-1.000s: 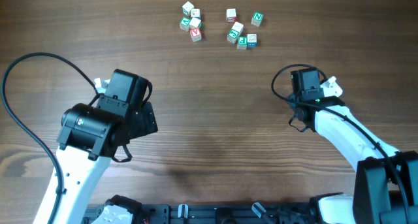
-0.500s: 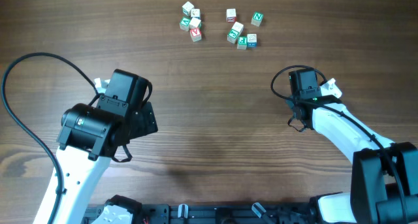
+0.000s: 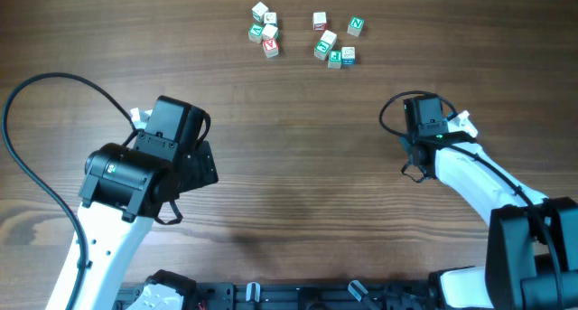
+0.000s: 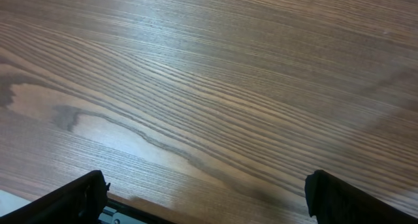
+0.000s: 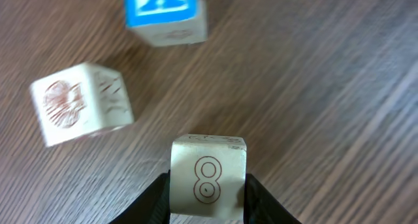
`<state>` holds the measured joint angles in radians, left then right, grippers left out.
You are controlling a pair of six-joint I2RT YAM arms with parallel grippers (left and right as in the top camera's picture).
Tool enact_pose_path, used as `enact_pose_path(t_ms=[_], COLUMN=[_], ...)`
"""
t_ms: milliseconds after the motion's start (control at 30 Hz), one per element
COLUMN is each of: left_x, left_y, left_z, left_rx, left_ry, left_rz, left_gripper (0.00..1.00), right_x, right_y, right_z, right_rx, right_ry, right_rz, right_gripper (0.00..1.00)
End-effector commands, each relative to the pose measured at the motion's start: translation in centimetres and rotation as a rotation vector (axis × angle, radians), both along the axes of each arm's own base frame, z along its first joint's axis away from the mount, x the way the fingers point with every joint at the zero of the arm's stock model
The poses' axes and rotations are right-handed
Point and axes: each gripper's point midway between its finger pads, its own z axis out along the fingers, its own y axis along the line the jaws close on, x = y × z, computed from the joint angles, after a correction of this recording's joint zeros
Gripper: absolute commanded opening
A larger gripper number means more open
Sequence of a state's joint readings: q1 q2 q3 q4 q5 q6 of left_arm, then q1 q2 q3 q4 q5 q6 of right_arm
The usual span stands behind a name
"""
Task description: Form a circle
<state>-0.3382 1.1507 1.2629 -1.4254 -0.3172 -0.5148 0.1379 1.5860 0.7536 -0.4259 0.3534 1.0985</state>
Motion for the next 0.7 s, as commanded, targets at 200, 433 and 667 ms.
enact_pose_path(t_ms=[200, 433, 667], left_x=[-0.1, -0.1, -0.1], left_y=[0.4, 0.4, 0.4], left_z=[0.1, 0.1, 0.1], left_rx=[0.004, 0.004, 0.004], left_ry=[-0.013, -0.013, -0.013], left_rz=[0.027, 0.027, 0.027], left_gripper=[1.00, 1.00, 1.00], right_x=[-0.3, -0.4, -1.0], right_y=[-2.2, -4.8, -4.9], right_z=[0.7, 1.6, 1.5], right_rx=[0.020, 0.031, 0.027], right_ry=[-0.024, -0.068, -0.047], right_rz=[-0.136, -0.253, -0.263], right_gripper=[0.32, 0.31, 0.45])
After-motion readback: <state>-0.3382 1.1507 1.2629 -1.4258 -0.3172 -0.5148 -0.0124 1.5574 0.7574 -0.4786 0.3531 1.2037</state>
